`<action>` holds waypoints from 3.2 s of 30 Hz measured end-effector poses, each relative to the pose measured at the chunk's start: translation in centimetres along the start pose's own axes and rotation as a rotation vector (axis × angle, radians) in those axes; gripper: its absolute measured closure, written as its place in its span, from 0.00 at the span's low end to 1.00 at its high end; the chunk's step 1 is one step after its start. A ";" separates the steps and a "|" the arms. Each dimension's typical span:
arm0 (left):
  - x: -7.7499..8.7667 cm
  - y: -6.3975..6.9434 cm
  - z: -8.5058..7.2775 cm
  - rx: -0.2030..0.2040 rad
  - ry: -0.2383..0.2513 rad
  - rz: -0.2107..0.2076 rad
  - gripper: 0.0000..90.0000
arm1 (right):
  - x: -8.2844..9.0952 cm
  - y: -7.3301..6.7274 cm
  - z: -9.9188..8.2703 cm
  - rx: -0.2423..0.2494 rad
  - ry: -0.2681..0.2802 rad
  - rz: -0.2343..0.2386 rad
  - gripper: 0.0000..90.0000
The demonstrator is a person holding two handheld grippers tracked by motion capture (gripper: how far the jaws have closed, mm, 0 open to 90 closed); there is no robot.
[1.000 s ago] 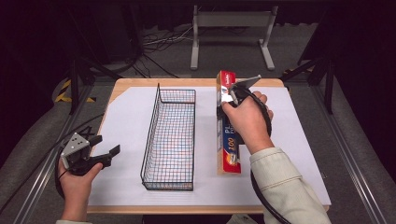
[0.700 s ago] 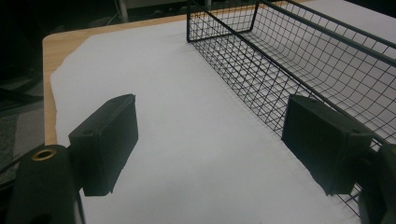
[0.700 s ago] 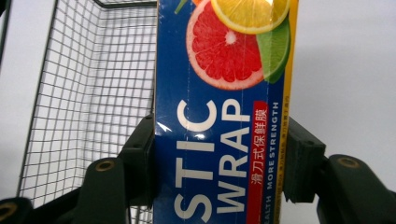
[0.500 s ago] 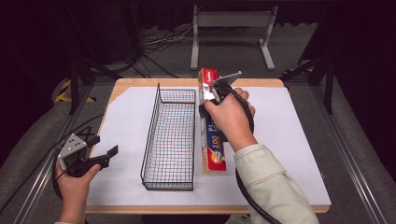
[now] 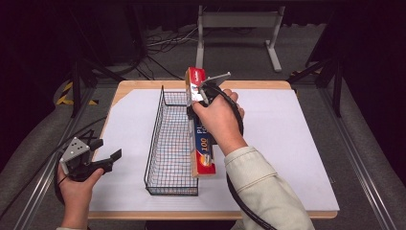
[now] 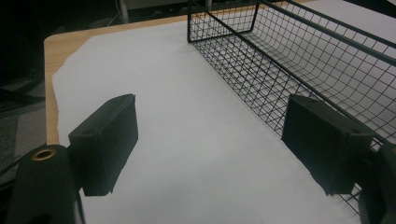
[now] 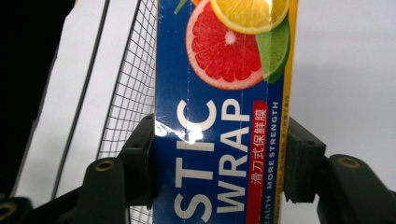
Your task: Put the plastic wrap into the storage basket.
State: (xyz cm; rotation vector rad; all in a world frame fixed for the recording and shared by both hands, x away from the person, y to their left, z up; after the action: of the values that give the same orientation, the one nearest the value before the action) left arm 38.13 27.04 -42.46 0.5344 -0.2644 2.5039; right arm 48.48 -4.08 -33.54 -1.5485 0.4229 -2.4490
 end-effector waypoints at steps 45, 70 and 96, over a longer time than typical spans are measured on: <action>0.0 -0.1 0.0 0.000 0.006 0.000 0.21 | -6.0 -1.6 -2.0 -0.122 0.025 0.016 0.46; 0.0 0.0 0.1 0.002 0.006 -0.001 0.21 | -8.7 -1.4 -3.8 -0.131 -0.089 -0.085 0.45; 0.1 -0.1 0.0 0.001 0.004 0.000 0.21 | -10.3 -1.6 -4.5 -0.098 -0.089 -0.157 0.44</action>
State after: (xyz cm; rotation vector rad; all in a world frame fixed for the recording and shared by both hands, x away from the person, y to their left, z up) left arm 38.13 27.15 -42.40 0.5304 -0.2615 2.5048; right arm 48.71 1.42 -43.53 -1.7866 0.4259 -2.4958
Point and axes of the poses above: each handheld gripper's, and its own axes: x roughly backward along the jaws, z roughly out of its top, y roughly to its right, the point moved 6 cm from there along -x, roughly forward along the jaws, and after that the axes turned 9 degrees about -x, right-handed, at the moved point
